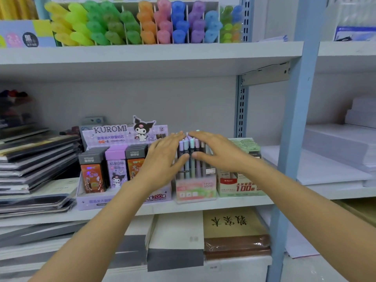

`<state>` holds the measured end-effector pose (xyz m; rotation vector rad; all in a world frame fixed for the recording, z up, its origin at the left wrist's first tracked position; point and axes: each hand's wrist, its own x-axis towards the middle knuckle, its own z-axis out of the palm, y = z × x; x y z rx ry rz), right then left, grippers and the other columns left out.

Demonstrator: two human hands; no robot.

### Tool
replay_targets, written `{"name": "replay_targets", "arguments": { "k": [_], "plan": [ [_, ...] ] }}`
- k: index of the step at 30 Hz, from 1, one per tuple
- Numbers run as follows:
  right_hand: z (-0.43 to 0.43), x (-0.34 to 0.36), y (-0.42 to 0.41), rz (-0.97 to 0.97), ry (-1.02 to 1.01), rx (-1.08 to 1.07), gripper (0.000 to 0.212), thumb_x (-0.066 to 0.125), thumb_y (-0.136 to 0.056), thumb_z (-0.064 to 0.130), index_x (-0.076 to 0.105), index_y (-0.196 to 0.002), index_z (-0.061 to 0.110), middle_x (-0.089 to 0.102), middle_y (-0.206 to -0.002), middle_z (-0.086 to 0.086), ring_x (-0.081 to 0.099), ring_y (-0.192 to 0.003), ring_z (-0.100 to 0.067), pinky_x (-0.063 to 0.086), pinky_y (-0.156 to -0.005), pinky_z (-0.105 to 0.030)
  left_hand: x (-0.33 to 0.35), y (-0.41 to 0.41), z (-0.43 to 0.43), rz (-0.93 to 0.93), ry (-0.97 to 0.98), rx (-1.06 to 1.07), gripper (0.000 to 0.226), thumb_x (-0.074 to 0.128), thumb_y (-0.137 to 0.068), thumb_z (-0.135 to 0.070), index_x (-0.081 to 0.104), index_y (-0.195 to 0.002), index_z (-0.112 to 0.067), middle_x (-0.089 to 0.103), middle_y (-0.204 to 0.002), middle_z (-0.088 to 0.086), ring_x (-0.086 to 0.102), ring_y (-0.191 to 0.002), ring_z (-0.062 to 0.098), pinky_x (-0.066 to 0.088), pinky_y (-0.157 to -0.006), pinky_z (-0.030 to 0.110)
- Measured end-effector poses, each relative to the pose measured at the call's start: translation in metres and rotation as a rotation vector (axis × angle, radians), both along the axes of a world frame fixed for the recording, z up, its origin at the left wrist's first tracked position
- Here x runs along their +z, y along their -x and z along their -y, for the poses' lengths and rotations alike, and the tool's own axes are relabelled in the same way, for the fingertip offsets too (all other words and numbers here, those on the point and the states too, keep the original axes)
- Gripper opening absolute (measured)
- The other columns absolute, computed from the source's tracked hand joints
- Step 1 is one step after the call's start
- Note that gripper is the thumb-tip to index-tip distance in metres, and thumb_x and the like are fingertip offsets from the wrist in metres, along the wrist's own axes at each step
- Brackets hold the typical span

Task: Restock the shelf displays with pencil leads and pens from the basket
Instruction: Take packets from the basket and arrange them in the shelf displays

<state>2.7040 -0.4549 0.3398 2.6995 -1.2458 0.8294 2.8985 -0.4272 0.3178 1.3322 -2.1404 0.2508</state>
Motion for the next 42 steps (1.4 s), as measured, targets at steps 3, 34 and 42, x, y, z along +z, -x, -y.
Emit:
{"name": "replay_targets", "arguments": {
  "k": [3,34,42],
  "plan": [
    [-0.008,0.003,0.022,0.038,0.033,-0.015,0.059,0.05,-0.095,0.046,0.029,-0.149,0.034,0.028,-0.157,0.01,0.024,-0.143,-0.009,0.019,-0.117,-0.036,-0.002,0.001,-0.005,-0.029,0.038,0.017,0.062,0.037,-0.101,-0.043,0.015,-0.155,-0.022,0.013,-0.162,-0.006,0.006,-0.149,0.01,0.003,-0.12,0.034],
    [-0.019,-0.055,0.087,0.714,-0.047,-0.077,0.058,0.055,-0.093,0.04,0.032,-0.146,0.036,0.033,-0.154,0.014,0.032,-0.135,0.001,0.038,-0.107,-0.024,-0.018,0.066,-0.021,-0.074,0.293,0.012,0.059,0.046,-0.095,-0.039,0.037,-0.148,-0.016,0.039,-0.153,0.002,0.016,-0.148,0.02,0.0,-0.12,0.037],
    [-0.013,-0.049,0.075,0.674,-0.033,-0.036,0.05,0.059,-0.091,0.042,0.049,-0.139,0.033,0.039,-0.15,0.016,0.033,-0.138,0.001,0.037,-0.112,-0.041,-0.013,0.08,-0.009,0.115,0.231,0.084,0.05,0.043,-0.099,-0.04,0.042,-0.145,-0.021,0.046,-0.148,-0.003,0.014,-0.149,0.022,-0.004,-0.12,0.045]
  ]
}}
